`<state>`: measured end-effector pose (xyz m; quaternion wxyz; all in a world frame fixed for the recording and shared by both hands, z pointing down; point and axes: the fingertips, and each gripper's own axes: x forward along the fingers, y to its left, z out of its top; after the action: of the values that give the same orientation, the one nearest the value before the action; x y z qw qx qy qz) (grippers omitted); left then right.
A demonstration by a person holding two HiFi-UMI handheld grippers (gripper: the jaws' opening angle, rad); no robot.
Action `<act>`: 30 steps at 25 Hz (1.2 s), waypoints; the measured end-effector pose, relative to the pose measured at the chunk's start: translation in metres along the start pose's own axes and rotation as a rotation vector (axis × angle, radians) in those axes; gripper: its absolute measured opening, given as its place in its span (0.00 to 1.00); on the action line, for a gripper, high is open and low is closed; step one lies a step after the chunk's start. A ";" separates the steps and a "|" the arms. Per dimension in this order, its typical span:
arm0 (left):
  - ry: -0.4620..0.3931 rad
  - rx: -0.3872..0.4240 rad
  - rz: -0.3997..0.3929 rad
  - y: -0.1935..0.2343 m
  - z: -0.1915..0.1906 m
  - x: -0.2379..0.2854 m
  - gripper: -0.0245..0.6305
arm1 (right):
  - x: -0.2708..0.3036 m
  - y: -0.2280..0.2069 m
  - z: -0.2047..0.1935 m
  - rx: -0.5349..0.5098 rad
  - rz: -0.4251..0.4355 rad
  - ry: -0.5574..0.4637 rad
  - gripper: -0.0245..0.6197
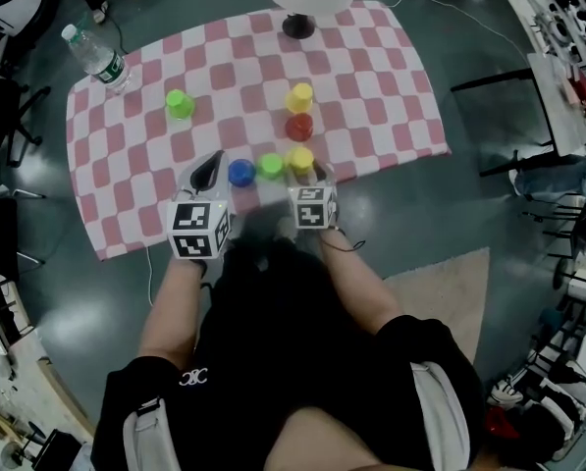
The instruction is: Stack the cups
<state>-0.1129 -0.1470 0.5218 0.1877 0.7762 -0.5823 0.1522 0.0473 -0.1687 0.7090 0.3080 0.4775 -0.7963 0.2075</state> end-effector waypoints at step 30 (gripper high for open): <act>-0.208 0.069 0.010 0.020 0.079 -0.002 0.04 | -0.147 -0.024 0.238 0.090 -0.111 -0.713 0.03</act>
<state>-0.1309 -0.1872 0.4528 0.0988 0.7908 -0.5971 0.0918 0.0514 -0.2351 0.4360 0.0008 0.5754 -0.8166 0.0457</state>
